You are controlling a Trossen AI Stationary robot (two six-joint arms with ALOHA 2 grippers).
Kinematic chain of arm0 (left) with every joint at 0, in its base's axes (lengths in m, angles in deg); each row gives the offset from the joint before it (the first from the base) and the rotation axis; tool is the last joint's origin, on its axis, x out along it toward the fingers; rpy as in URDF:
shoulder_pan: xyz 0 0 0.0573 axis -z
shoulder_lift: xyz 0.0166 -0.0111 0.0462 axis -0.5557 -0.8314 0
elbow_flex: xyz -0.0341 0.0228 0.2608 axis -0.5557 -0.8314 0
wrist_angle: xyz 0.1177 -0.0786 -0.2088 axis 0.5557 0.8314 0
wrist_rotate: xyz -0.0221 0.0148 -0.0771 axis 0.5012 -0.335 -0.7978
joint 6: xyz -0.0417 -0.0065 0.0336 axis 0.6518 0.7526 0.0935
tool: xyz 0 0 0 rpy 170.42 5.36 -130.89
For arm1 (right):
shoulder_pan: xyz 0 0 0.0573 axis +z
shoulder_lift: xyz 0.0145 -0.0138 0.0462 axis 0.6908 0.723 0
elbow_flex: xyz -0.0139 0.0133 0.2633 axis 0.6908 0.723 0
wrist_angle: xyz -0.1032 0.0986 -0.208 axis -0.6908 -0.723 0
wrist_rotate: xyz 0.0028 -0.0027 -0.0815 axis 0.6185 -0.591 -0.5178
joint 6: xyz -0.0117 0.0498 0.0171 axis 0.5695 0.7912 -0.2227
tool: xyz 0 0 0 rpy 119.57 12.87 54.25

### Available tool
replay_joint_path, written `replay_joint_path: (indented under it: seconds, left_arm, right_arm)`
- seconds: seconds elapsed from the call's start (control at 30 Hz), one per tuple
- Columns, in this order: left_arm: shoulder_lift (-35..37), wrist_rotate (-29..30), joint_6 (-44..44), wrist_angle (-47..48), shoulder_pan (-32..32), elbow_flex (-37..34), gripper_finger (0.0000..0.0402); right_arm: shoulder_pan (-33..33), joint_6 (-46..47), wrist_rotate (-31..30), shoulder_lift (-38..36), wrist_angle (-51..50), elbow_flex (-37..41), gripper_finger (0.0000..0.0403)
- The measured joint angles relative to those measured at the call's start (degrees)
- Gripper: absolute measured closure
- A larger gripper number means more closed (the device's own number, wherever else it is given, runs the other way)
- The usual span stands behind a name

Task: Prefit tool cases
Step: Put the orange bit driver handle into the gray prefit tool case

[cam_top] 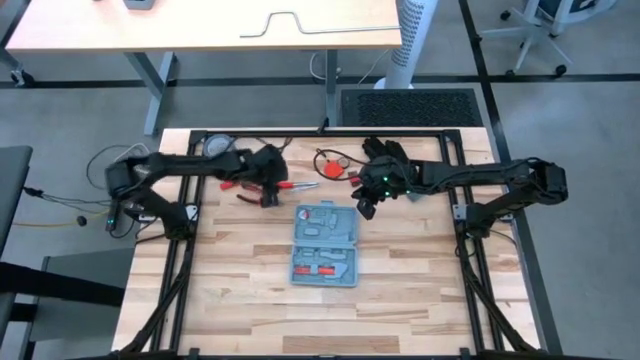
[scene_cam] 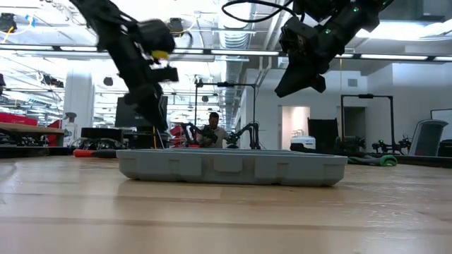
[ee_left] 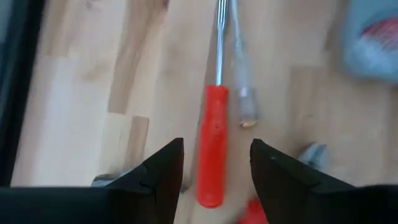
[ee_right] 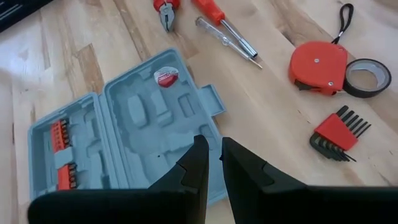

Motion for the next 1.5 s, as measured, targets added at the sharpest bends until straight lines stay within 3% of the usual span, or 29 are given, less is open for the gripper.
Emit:
replay_joint_path:
  seconds: [0.2, 0.33, 0.5, 0.6, 0.73, 0.97, 1.13, 1.33, 1.5]
  left_arm:
    - [-11.5, -0.3, -6.3, 3.3, -3.4, 7.4, 0.0226]
    - [-17.2, -5.2, -8.2, 9.3, -5.8, 11.0, 0.0226]
    - [-20.1, -8.5, -8.2, 12.5, -7.3, 12.0, 0.0233]
    - [-19.7, -9.0, -6.5, 12.3, -7.0, 11.9, 0.0259]
    - [-18.1, -9.4, -2.9, 12.2, -6.8, 11.6, 0.0326]
    - [-13.5, -9.3, 3.2, 12.0, -6.8, 11.6, 0.033]
    - [-6.0, -9.4, 7.5, 13.6, -6.4, 11.6, 0.033]
    - [3.3, -11.6, 17.5, 15.7, 1.2, 11.6, 0.033]
    - [4.9, -3.8, 28.1, 13.5, 17.7, 11.6, 0.033]
  right_arm:
    - [0.2, 1.7, 0.0, 0.0, 0.0, 0.0, 0.0346]
    - [0.3, 2.5, 0.0, 0.0, -0.9, 0.0, 0.0346]
    - [0.5, 2.5, 0.0, 0.0, -1.3, 0.1, 0.0346]
    - [0.5, 2.5, 0.0, 0.0, -1.5, 0.2, 0.0346]
    - [0.5, 2.4, 0.0, 0.0, -1.4, 0.2, 0.0346]
    - [0.5, 2.4, 0.0, -0.4, -1.3, 0.2, 0.0347]
    - [0.9, 2.4, 0.0, -3.1, -1.5, 0.2, 0.0347]
    - [2.8, 2.5, -3.5, -7.2, -3.2, 0.2, 0.0347]
    - [6.2, 3.9, -9.4, -9.1, -7.5, 0.2, 0.0347]
